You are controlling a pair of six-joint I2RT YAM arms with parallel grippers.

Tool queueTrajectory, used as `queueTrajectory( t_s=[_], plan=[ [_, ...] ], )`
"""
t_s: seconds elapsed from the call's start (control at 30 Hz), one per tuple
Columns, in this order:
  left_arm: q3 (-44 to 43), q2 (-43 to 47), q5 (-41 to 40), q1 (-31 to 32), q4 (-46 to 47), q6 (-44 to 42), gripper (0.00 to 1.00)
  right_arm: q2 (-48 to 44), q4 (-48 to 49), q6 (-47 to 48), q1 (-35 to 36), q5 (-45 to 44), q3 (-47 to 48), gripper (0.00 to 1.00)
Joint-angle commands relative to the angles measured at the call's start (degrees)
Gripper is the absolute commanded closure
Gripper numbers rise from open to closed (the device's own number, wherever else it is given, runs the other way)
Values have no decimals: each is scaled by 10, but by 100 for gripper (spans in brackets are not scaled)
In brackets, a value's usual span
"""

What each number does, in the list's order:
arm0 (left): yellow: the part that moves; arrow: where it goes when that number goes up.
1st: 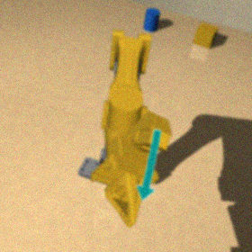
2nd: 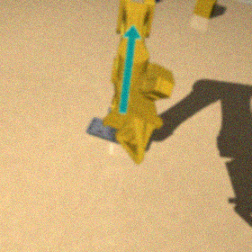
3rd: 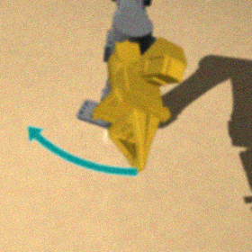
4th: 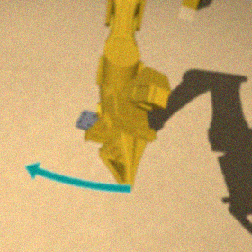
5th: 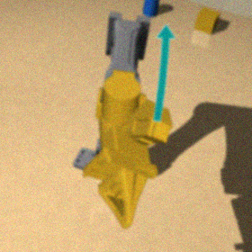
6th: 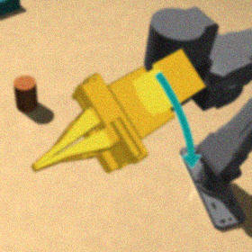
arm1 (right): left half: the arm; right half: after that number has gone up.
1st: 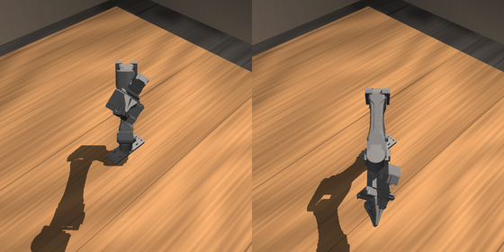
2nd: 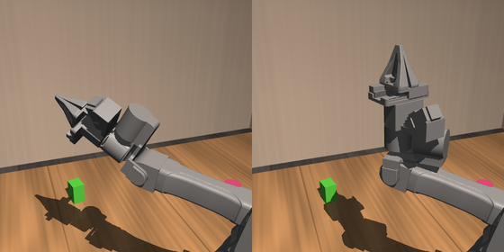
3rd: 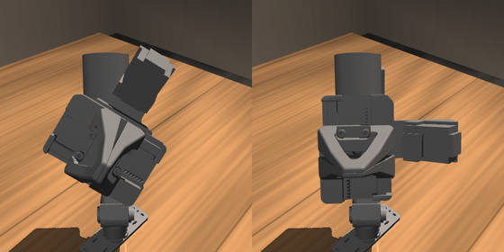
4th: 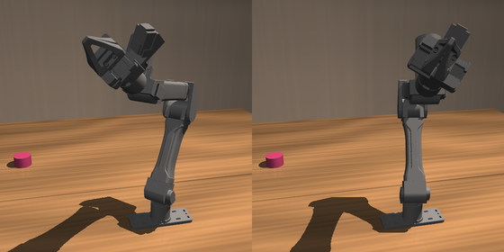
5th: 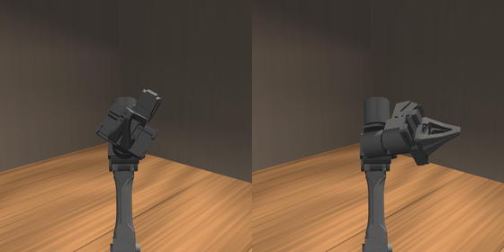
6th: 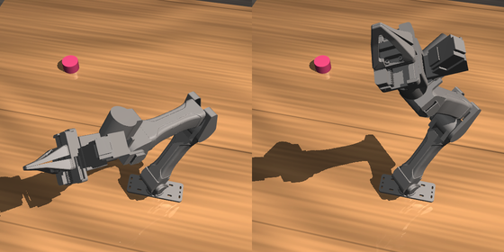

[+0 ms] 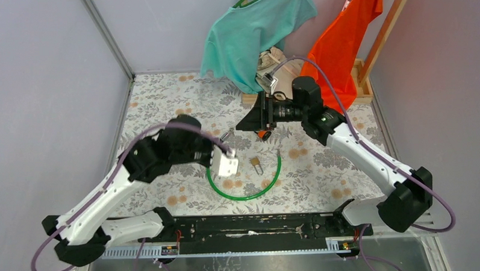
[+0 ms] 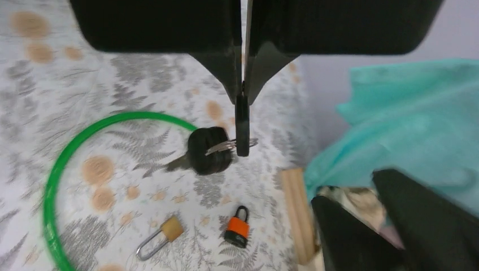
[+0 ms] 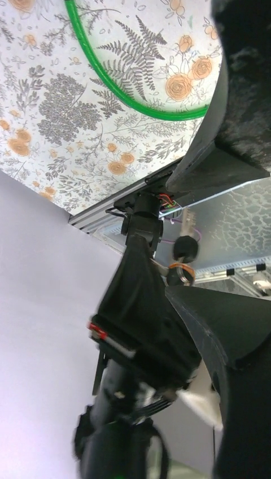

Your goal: Unlock with the key

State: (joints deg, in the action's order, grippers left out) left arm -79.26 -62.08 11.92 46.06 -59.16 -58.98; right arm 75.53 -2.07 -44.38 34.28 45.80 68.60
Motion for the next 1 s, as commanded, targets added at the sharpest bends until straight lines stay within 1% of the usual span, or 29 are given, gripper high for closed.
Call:
queueTrajectory(
  t_s=[0.0,0.07,0.1,0.13,0.17,0.27,0.37,0.43,0.5,0.6,0.8,0.97],
  plan=[
    [119,83,-198,71,152,-237,100,16,70,-58,0,28,14,31],
    [191,132,-209,78,250,-331,100,20,97,-74,1,33,10,29],
    [239,154,-204,79,295,-371,100,21,114,-81,2,36,6,28],
    [269,176,-195,78,343,-417,100,23,129,-89,5,40,1,26],
    [295,193,-185,78,379,-444,100,24,146,-96,8,43,-4,25],
    [344,228,-166,79,449,-487,100,30,192,-113,25,47,-17,24],
    [408,255,-158,78,577,-538,100,36,231,-131,42,47,-34,26],
    [440,265,-149,79,638,-565,100,38,244,-135,51,44,-41,27],
    [460,270,-144,78,676,-583,100,37,262,-140,56,43,-53,29],
    [476,272,-144,78,710,-598,100,32,297,-154,62,45,-67,33],
    [479,265,-141,79,738,-613,100,24,314,-155,74,41,-82,42],
    [481,267,-137,79,744,-626,100,26,326,-161,79,34,-93,46]
  ],
)
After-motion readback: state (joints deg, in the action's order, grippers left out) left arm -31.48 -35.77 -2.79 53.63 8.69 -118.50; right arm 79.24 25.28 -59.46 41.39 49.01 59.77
